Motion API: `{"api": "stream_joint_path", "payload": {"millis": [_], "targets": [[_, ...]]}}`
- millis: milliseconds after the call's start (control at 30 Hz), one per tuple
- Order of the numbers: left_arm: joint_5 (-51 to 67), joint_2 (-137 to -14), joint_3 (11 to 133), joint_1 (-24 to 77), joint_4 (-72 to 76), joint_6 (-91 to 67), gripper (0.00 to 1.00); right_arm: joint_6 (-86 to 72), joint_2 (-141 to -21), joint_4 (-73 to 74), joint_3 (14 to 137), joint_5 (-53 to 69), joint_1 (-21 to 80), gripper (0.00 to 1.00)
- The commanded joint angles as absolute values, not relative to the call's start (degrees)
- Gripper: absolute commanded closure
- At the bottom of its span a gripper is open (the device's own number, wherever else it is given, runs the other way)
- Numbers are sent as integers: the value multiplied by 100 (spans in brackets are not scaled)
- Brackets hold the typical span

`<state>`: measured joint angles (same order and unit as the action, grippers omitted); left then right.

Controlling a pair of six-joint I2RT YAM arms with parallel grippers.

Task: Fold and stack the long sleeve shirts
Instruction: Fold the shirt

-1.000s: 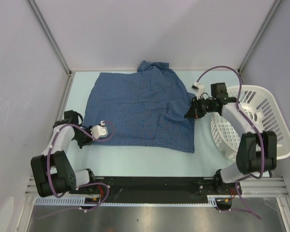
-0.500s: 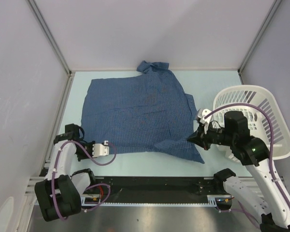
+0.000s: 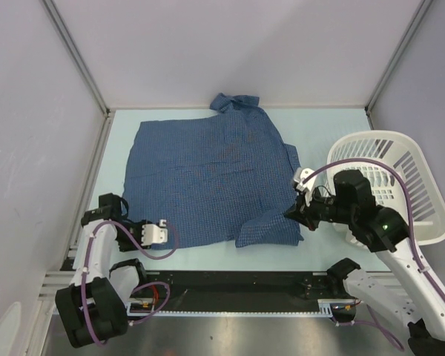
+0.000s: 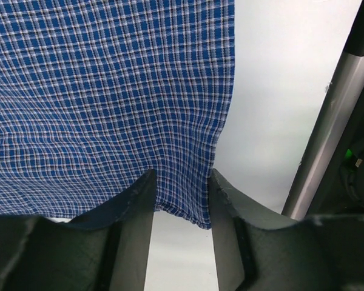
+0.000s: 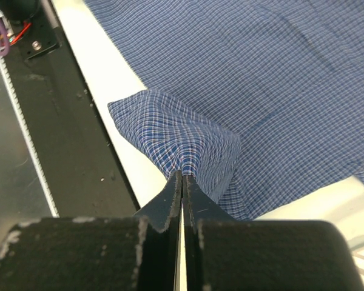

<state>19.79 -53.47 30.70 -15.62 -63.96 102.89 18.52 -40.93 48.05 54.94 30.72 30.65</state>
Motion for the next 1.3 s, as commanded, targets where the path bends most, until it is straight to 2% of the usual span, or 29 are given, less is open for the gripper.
{"api": "stream_joint_path", "payload": {"millis": [0, 33, 67, 167, 367, 567, 833, 1267], "targets": [[2241, -5422, 3111, -1635, -6601, 10362, 58, 1732, -4218, 4412, 5915, 2865, 3094, 100], [2250, -5449, 3111, -1635, -6601, 10354, 60, 1714, -4245, 4369, 5924, 2813, 3085, 100], [2241, -5493, 3129, -1635, -6592, 10336, 70, 1705, -4263, 4290, 5933, 2778, 3094, 100], [2320, -5590, 3277, -1705, -6627, 10309, 89, 1696, -4377, 4017, 6064, 2576, 3085, 100], [2671, -5870, 3997, -1863, -6794, 10073, 100, 1889, -5095, 3270, 6828, 2416, 2788, 100], [3260, -6643, 5183, -1872, -6724, 9265, 100, 2074, -6115, 2427, 7653, 2979, 2154, 100], [3542, -7821, 6537, -1828, -5714, 7762, 100, 2390, -7821, 1355, 8700, 3471, 1626, 100], [3129, -9448, 7382, -1600, -4843, 6698, 100, 2584, -9940, 448, 10001, 3832, 1433, 100]]}}
